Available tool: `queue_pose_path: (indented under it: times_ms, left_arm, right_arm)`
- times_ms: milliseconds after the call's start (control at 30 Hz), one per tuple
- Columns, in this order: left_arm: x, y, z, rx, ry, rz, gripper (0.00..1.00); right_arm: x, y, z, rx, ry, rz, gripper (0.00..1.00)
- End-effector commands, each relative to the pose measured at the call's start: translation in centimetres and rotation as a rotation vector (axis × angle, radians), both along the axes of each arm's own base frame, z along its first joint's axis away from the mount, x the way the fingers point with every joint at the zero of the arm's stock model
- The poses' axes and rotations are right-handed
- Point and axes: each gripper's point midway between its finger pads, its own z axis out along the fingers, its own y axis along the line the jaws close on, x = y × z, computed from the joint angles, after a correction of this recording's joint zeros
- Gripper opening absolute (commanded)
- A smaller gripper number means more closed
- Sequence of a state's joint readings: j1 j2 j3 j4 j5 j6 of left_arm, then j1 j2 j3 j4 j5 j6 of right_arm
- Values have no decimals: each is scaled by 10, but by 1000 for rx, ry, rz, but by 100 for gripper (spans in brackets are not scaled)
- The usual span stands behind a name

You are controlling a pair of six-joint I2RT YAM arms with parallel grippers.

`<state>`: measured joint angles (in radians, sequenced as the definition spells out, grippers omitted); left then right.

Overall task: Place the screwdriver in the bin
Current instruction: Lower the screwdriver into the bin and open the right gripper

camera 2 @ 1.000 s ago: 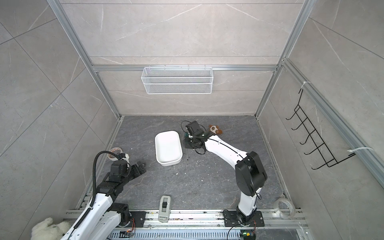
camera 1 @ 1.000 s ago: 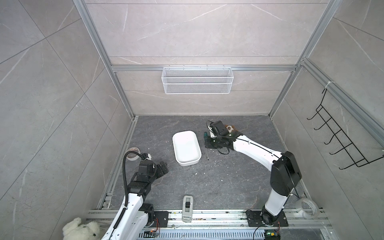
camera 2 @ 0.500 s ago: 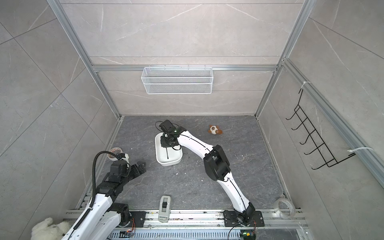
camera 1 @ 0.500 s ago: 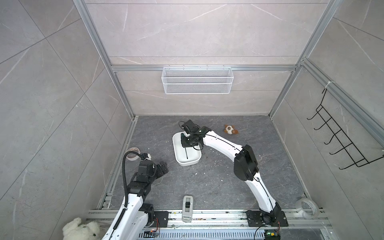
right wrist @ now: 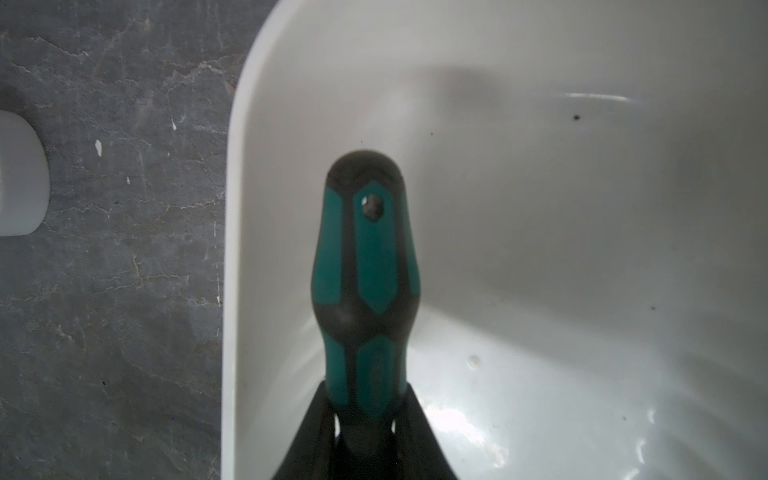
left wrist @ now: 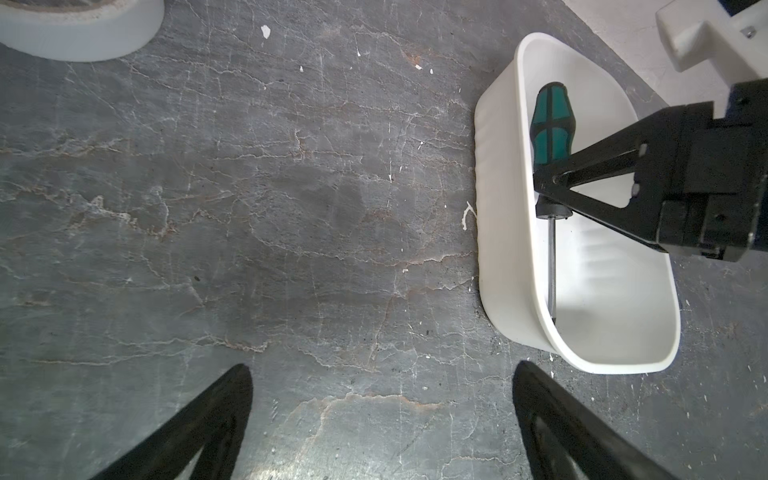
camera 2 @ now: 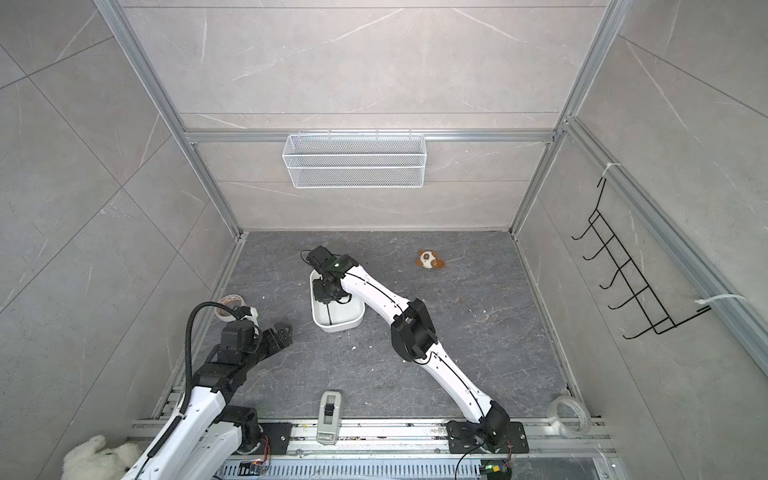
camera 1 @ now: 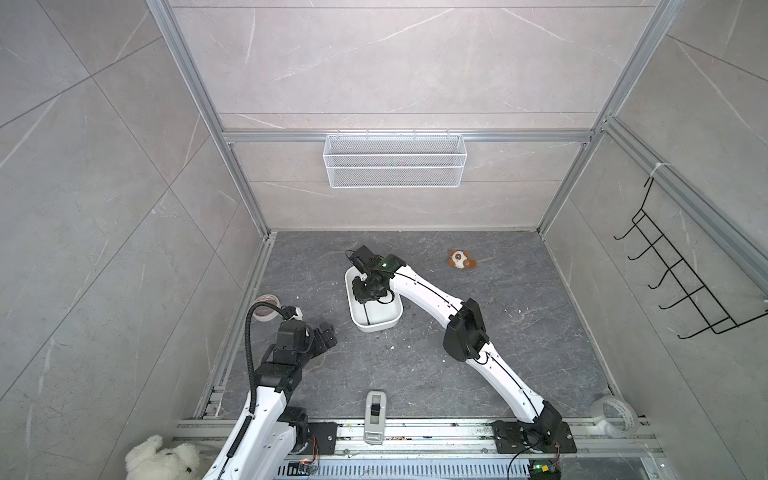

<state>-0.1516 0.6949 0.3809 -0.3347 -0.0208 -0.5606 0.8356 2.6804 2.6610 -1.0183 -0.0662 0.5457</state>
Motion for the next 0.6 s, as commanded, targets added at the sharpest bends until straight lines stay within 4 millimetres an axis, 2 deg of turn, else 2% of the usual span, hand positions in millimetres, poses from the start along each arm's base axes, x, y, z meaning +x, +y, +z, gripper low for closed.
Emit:
queue_pose_path:
  times_ms: [0, 300, 567]
  left_arm:
    - [6, -1, 8, -5, -36, -5, 100]
    - [5, -1, 7, -4, -31, -3, 100]
    - [6, -1, 7, -4, -32, -4, 100]
  right_arm:
    - [-4, -5, -1, -30, 2, 8, 25]
    - [-6, -7, 7, -31, 0, 16, 34]
    - [-6, -9, 21, -29, -20, 18, 34]
